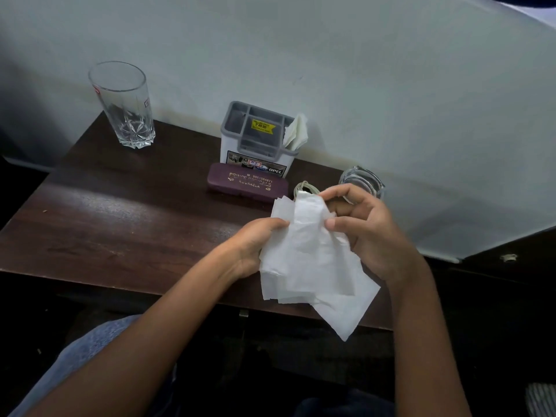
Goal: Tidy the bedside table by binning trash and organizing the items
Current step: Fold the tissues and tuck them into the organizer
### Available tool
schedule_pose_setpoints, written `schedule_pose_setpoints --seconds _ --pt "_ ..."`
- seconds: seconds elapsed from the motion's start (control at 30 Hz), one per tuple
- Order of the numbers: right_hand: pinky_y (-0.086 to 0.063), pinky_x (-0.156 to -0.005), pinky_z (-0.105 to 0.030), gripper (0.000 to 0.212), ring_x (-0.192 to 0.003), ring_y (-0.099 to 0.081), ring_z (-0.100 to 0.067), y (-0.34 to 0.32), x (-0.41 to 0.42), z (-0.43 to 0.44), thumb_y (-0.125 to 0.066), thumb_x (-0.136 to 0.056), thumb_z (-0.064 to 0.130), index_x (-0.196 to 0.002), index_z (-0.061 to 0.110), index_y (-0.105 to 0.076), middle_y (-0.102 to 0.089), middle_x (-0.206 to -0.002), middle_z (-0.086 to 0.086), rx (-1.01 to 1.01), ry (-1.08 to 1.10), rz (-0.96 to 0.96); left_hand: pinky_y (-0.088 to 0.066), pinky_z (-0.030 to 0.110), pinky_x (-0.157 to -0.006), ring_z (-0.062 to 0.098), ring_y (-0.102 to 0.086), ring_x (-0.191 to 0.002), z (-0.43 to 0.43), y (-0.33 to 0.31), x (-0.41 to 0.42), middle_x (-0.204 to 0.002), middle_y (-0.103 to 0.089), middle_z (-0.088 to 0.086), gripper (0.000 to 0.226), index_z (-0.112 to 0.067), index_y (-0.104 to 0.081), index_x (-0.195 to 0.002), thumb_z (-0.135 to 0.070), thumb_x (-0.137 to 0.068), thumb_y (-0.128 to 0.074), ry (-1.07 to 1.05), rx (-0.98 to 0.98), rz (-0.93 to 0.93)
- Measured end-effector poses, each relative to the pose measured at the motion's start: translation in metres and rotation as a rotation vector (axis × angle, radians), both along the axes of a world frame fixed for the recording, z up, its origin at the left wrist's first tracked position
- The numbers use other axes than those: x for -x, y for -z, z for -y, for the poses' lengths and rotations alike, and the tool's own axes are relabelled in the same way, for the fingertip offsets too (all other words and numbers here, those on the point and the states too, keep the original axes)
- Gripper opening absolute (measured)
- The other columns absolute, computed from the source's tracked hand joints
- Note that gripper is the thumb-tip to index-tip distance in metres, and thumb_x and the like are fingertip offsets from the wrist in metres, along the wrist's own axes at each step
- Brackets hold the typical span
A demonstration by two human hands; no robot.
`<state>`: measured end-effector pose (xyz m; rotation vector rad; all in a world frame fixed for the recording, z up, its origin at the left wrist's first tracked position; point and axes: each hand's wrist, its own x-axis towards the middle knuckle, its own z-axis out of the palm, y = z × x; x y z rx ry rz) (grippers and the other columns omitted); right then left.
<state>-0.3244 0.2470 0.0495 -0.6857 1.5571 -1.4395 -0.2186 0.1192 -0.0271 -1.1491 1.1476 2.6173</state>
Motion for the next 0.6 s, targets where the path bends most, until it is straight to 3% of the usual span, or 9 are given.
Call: schedule_pose_setpoints --seconds 0.13,0.23,0.37,0.5,0.6 --pt "-0.047 -0.064 -0.022 0.033 -0.067 -0.056 -0.014 0.015 -0.009 0.014 -0.06 -0.077 -0.01 -0.102 0.012 -0.064 -0.063 -0.076 -0.009 -0.227 0.124 -0.366 -0.056 0.03 -0.067 0.021 -0.067 -0.074 -0.002 -0.007 -0.001 -0.087 -0.07 0.007 0.025 -0.007 -0.066 -0.107 -0.02 -0.091 -0.054 0.079 -0.108 -0.121" --pt "-0.048 -0.067 -0.021 0.04 -0.072 -0.057 -0.011 0.023 -0.011 0.018 -0.06 -0.077 -0.006 -0.11 0.017 -0.063 -0.067 -0.083 -0.011 -0.268 0.189 -0.488 -0.055 0.033 -0.073 0.021 -0.066 -0.081 -0.001 -0.009 -0.002 -0.092 -0.068 0.007 0.03 -0.007 -0.064 -0.112 -0.024 -0.093 -0.049 0.084 -0.147 -0.151" --pt "-0.05 -0.068 -0.019 0.046 -0.078 -0.059 -0.012 0.026 -0.008 0.019 -0.059 -0.076 -0.005 -0.114 0.02 -0.06 -0.066 -0.087 -0.004 -0.273 0.23 -0.57 -0.055 0.034 -0.073 0.024 -0.065 -0.085 0.0 -0.009 -0.003 -0.095 -0.068 0.008 0.038 -0.008 -0.061 -0.121 -0.03 -0.096 -0.043 0.034 -0.186 -0.151" --pt "-0.048 -0.069 -0.017 0.05 -0.084 -0.059 -0.01 0.03 -0.006 0.02 -0.059 -0.075 -0.005 -0.118 0.021 -0.059 -0.064 -0.096 0.001 -0.271 0.252 -0.57 -0.049 0.039 -0.087 0.026 -0.065 -0.09 0.0 -0.008 -0.001 -0.097 -0.07 0.008 0.048 -0.013 -0.065 -0.113 -0.049 -0.095 -0.04 -0.015 -0.23 -0.173" --pt "-0.046 -0.069 -0.017 0.05 -0.083 -0.059 -0.009 0.031 -0.007 0.021 -0.058 -0.075 -0.006 -0.115 0.023 -0.059 -0.063 -0.094 0.003 -0.257 0.274 -0.566 -0.05 0.038 -0.086 0.026 -0.067 -0.089 -0.001 -0.009 0.0 -0.097 -0.072 0.01 0.054 -0.012 -0.068 -0.107 -0.057 -0.091 -0.042 0.013 -0.228 -0.157"
